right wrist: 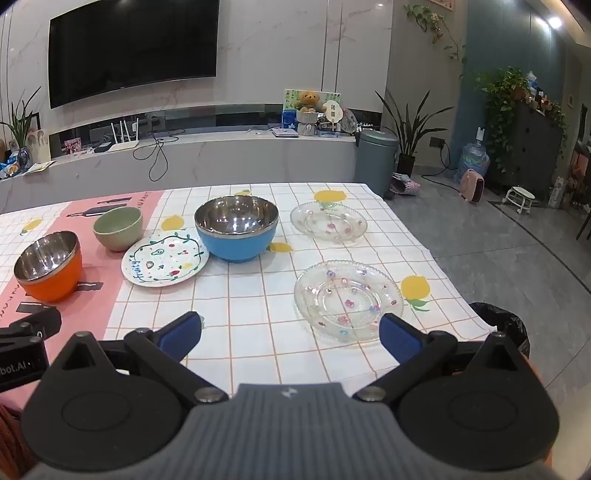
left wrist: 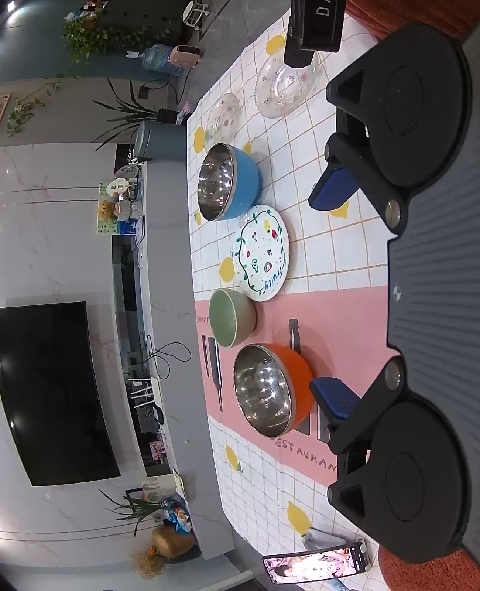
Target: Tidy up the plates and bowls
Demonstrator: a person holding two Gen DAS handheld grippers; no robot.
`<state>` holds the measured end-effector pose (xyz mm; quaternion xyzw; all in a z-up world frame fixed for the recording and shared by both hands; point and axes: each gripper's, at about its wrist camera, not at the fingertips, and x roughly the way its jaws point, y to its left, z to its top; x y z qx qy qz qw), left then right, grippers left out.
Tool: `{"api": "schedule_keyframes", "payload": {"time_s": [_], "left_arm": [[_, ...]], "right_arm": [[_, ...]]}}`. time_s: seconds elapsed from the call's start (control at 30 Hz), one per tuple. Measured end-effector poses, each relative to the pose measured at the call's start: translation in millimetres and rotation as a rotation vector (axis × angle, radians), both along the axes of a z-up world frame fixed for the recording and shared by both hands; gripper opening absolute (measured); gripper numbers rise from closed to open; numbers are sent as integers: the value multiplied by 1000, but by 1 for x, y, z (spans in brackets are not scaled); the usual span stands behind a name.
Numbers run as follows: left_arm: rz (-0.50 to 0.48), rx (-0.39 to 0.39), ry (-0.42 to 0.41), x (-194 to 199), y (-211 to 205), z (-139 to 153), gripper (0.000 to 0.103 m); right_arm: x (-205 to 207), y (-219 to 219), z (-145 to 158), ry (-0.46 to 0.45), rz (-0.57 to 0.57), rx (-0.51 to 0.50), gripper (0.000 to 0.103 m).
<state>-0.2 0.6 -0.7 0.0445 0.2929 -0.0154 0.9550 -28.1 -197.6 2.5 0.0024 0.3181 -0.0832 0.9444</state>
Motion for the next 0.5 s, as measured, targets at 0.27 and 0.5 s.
{"api": "schedule_keyframes", "payload": {"time_s": [0.27,0.5], "left_arm": [[0,-1,13,1,1,0,103],[1,4,15,2,0,-3,103]], "right_arm": [[1,1,0,1,-3,-11,100],[-1,-1,-3,11,5,-3,101]]}}
